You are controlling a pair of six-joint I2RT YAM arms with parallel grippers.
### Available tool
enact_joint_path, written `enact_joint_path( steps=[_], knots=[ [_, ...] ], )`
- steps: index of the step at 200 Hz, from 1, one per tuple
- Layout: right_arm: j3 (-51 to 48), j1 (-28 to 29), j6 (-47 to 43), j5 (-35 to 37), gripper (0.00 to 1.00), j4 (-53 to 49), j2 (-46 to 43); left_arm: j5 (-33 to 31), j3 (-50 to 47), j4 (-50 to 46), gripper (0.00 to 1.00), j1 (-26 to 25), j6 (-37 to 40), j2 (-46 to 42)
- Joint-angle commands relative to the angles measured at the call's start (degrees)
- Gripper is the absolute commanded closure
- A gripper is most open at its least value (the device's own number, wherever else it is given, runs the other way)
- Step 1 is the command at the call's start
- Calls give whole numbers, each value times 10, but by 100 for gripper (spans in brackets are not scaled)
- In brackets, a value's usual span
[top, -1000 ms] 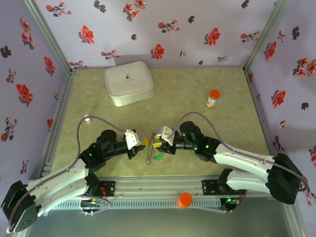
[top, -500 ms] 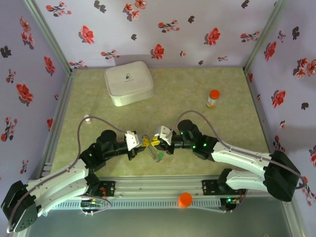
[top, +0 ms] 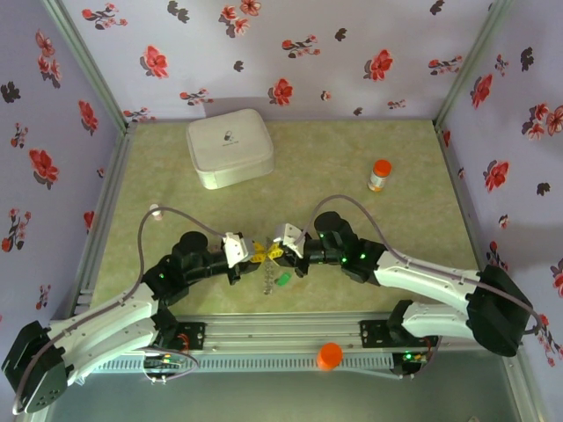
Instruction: Put the keys on the keyring
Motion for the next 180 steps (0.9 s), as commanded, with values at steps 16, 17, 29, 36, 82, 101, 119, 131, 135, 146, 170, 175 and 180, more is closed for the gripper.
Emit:
enact_joint_path(
  steps=[16, 17, 29, 36, 82, 101, 119, 131, 135, 146, 170, 175, 180],
  knots=[
    [20, 2, 14, -21, 100, 35, 2, 15, 9, 25, 88, -3, 4, 3],
    [20, 1, 13, -21, 100, 35, 2, 16, 9, 25, 88, -3, 4, 3],
    [20, 2, 15, -25, 100, 38, 4, 17, 10, 27, 92, -3, 4, 5],
    [19, 3, 17, -28, 100, 41, 6, 18, 11, 29, 95, -3, 5, 5],
    [5, 1, 14, -2, 86, 36, -9, 16, 8, 32, 100, -3, 14, -3],
    [-13, -6, -3, 34, 71, 23, -25, 10, 5, 30, 100, -3, 16, -7],
    [-14, -6, -28, 63, 70, -14, -36, -3, 7, 23, 100, -3, 12, -9],
    [-18, -6, -36, 75, 70, -28, -46, -13, 9, 16, 100, -3, 8, -13],
    [-18, -6, -37, 78, 70, -30, -50, -17, 9, 15, 100, -3, 7, -15],
    [-23, -6, -38, 83, 70, -29, -57, -21, 10, 9, 100, -3, 5, -20],
    [-18, -6, -39, 69, 70, -35, -56, -20, 10, 4, 100, -3, 4, -23],
    [-16, -6, -38, 64, 70, -34, -53, -20, 10, 4, 100, -3, 4, -23],
    [-13, -6, -37, 58, 70, -33, -49, -17, 10, 5, 100, -3, 5, -23]
  ],
)
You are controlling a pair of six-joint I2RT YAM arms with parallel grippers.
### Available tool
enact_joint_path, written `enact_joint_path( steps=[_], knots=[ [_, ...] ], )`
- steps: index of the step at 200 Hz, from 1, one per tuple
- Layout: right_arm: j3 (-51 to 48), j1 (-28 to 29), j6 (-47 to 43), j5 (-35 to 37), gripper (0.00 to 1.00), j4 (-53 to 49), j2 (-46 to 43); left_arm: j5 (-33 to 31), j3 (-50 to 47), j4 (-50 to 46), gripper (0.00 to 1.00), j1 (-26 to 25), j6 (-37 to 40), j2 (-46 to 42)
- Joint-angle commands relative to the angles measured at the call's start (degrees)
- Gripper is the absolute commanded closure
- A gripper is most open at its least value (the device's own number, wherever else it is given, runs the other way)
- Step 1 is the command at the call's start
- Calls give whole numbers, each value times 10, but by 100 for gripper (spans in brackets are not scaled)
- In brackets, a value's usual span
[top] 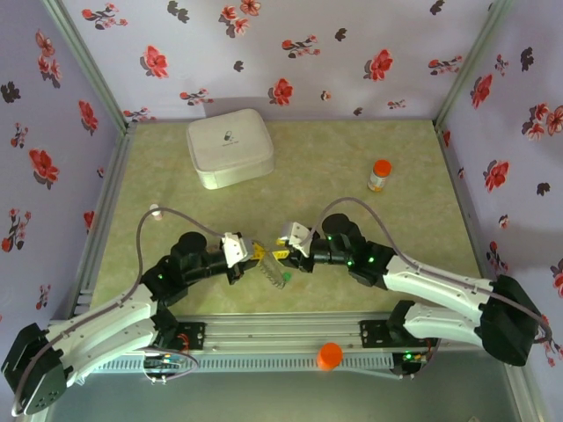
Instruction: Put the keys on the keyring
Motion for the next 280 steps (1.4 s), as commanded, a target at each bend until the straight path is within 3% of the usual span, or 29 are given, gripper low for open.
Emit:
enact_joint_path(
  steps=[1, 33, 78, 134, 157, 186, 213, 280],
  knots=[
    [2, -2, -11, -6, 70, -11, 3, -4, 10, 12, 100, -3, 3, -8],
    [18, -2, 0, -49, 71, 0, 32, 8, 10, 20, 100, -3, 6, -2],
    [19, -2, 11, -53, 77, 26, 42, 25, 12, 21, 100, -4, 10, 6],
    [25, -2, 15, -59, 76, 28, 51, 41, 11, 27, 100, -4, 11, 10],
    [28, -2, 19, -70, 84, 27, 53, 47, 13, 30, 100, -4, 9, 13],
    [31, -2, 19, -81, 100, 24, 58, 44, 14, 30, 100, -4, 8, 17],
    [34, -2, 24, -93, 100, 27, 61, 40, 17, 30, 100, -4, 8, 21],
    [38, -1, 39, -114, 100, 45, 70, 42, 18, 37, 86, -4, 8, 28]
  ],
)
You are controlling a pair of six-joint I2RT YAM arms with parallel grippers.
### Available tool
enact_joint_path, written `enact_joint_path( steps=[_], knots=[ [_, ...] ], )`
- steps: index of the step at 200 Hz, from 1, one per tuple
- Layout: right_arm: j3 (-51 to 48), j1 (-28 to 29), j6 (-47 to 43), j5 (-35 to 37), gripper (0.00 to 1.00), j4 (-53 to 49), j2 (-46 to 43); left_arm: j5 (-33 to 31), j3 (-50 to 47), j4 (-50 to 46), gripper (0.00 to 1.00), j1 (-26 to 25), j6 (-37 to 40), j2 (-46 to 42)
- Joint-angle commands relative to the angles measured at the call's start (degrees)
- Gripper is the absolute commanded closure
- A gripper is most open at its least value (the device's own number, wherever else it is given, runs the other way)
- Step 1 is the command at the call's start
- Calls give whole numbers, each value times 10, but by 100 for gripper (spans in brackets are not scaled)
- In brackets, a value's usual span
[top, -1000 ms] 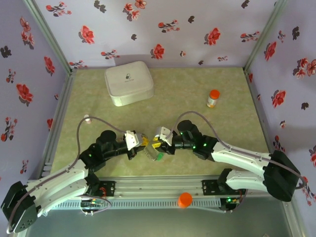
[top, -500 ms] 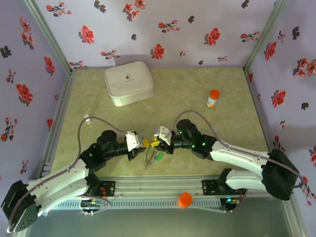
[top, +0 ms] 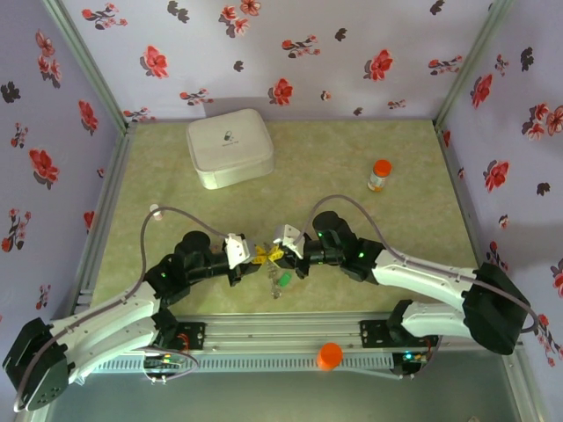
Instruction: Put the keys on the keyring
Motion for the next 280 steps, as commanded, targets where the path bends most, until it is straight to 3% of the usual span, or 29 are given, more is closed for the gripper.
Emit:
enact_joint_path(
  steps=[1, 23, 56, 74, 94, 140, 179, 222, 252, 264, 280],
  knots=[
    [23, 2, 13, -29, 100, 37, 6, 14, 18, 38, 86, -4, 8, 2],
    [23, 3, 14, -31, 100, 38, 9, 18, 18, 40, 88, -4, 10, 1],
    [22, 3, 14, -28, 100, 40, 10, 27, 16, 49, 100, -4, 11, -2],
    [18, 3, 15, -14, 100, 39, 4, 26, 14, 50, 100, -4, 11, -6],
    [4, 2, 13, 27, 77, 39, -17, 18, 14, 41, 100, -4, 7, -13],
    [-23, 1, 35, 188, 53, -27, -84, -53, 13, 5, 100, -4, -23, -42],
    [-10, 1, 134, 256, 52, -87, -70, -175, 31, -51, 100, -4, -104, -70],
    [37, 1, 288, 313, 54, -181, -20, -222, 59, -120, 100, -4, -181, -68],
    [80, 2, 394, 268, 62, -247, 40, -257, 59, -125, 100, -4, -220, -71],
    [87, 15, 392, 226, 60, -260, 63, -266, 56, -126, 100, -4, -225, -75],
    [100, 46, 364, 225, 58, -300, 86, -270, 53, -127, 100, -4, -227, -80]
  ],
)
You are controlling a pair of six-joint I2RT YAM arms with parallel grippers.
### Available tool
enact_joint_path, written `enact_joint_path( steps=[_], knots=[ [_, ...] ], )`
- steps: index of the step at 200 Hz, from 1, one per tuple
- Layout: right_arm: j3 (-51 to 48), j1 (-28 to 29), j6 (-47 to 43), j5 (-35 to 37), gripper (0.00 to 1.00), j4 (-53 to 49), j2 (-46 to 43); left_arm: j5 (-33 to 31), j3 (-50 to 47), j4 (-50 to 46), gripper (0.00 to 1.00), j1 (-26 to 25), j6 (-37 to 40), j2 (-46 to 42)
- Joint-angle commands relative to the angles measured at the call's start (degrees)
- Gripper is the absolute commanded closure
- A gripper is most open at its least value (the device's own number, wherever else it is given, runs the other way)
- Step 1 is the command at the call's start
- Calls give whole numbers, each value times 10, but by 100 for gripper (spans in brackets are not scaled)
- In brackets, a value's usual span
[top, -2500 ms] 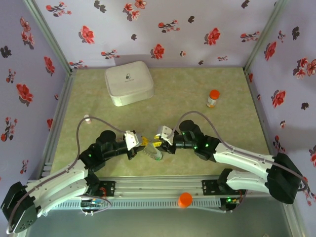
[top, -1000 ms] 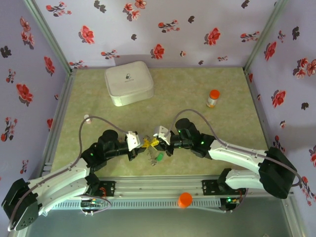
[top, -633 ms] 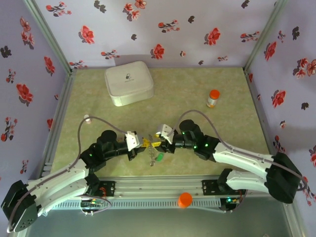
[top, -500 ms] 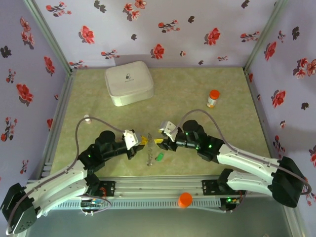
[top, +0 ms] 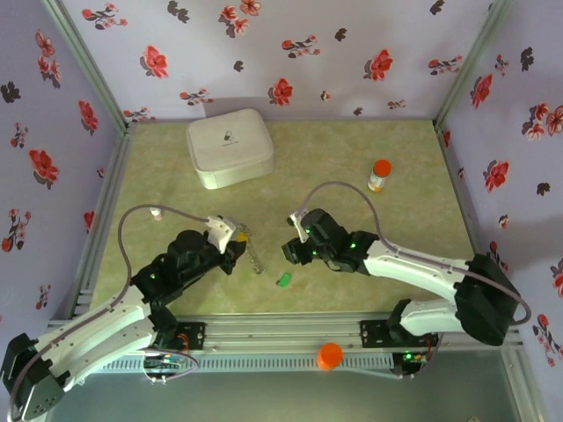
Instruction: Put the keys on the keyring
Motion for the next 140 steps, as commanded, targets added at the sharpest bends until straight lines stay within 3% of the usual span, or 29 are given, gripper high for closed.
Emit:
enact_joint_path(
  steps=[1, 40, 65, 85, 103, 125, 140],
  knots=[
    [26, 38, 26, -34, 58, -85, 30, -31, 12, -1, 100, -3, -31, -15],
    [52, 78, 0, -45, 59, -159, 90, -39, 6, -14, 100, -3, -26, -28],
    [28, 104, -5, -46, 59, -125, 97, -43, -2, -14, 100, -2, -23, -47],
    [-17, 118, -26, -11, 68, -37, 77, -47, -7, -14, 100, -2, -18, -55],
    [-80, 133, -72, 33, 68, 82, 39, -46, -11, -10, 100, -2, -15, -56],
    [-189, 144, -162, 38, 69, 274, -12, -41, -14, -4, 100, -2, -13, -56],
    [-238, 144, -237, 46, 69, 342, -31, -34, -17, 2, 100, -3, -11, -56]
  ],
)
